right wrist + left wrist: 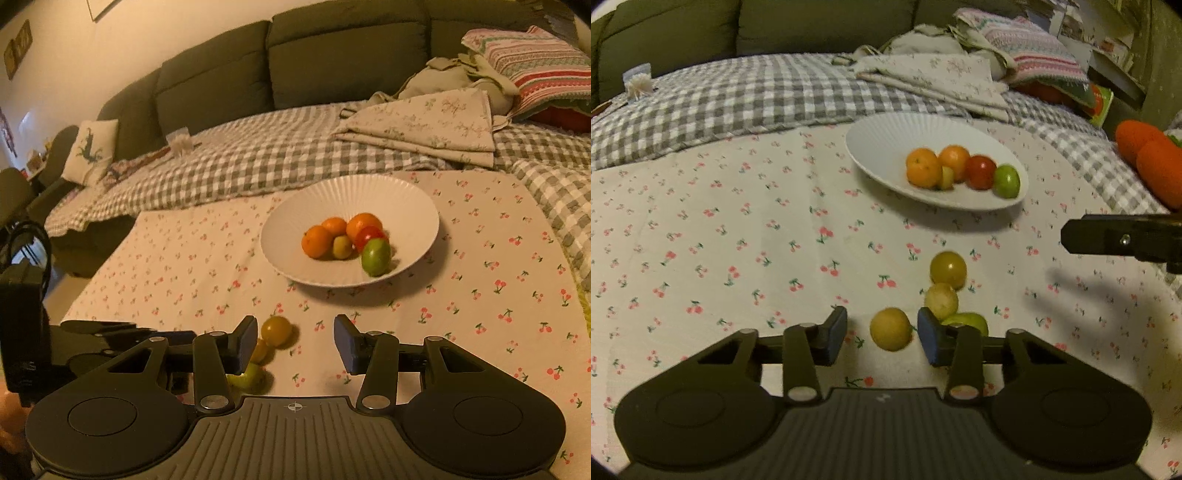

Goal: Organize fruits
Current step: 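Grasp a yellow fruit with the left tool while the right tool approaches the yellow fruits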

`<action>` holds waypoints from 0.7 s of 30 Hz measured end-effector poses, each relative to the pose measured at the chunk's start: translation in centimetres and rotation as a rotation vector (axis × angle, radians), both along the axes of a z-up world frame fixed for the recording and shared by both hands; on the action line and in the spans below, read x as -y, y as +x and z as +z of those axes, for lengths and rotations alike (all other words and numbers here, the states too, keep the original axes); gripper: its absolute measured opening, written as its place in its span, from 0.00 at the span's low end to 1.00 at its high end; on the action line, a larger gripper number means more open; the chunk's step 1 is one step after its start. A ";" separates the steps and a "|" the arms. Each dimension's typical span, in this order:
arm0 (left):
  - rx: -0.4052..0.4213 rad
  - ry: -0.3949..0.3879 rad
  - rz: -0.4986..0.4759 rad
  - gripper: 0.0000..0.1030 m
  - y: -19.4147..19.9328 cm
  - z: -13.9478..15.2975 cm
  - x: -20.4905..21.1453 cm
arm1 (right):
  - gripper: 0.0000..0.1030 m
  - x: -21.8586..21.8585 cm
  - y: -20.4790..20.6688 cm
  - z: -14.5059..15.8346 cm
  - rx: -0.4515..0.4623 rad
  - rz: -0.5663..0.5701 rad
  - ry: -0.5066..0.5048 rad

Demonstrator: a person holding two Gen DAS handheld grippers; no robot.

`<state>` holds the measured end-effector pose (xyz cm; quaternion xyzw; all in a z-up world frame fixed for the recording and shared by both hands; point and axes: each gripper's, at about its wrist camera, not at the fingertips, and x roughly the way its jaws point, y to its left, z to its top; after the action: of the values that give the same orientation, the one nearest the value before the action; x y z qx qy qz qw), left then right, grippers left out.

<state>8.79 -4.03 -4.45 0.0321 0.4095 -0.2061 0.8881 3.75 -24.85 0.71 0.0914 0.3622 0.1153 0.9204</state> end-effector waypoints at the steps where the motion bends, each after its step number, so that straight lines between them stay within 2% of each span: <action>1: -0.007 0.006 -0.001 0.33 0.1 -0.3 0.1 | 0.44 -0.1 0.1 -0.2 -0.007 0.006 -0.005; 3: -0.024 -0.004 -0.006 0.30 0.4 -0.8 0.2 | 0.44 -0.5 0.2 -0.5 -0.016 0.022 -0.020; 4: -0.031 -0.016 -0.006 0.24 0.4 -0.8 0.1 | 0.44 -0.8 0.2 -0.6 -0.020 0.031 -0.028; 5: -0.035 -0.025 -0.006 0.23 0.4 -0.6 0.1 | 0.44 -1.0 0.2 -0.8 -0.023 0.041 -0.037; 8: -0.022 -0.005 0.028 0.23 0.4 0.0 -0.3 | 0.44 -1.5 0.4 -1.3 -0.038 0.067 -0.054; 16: -0.033 -0.068 0.110 0.23 0.9 1.3 -2.6 | 0.44 -3.9 0.5 -2.7 -0.069 0.143 -0.094; 21: -0.028 -0.061 0.133 0.23 0.9 1.7 -2.9 | 0.44 -5.0 0.7 -3.6 -0.088 0.171 -0.113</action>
<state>9.71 -1.15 -2.73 -0.0254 0.4168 -0.1593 0.8946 4.46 -19.83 -2.93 0.0133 0.4146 0.1689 0.8941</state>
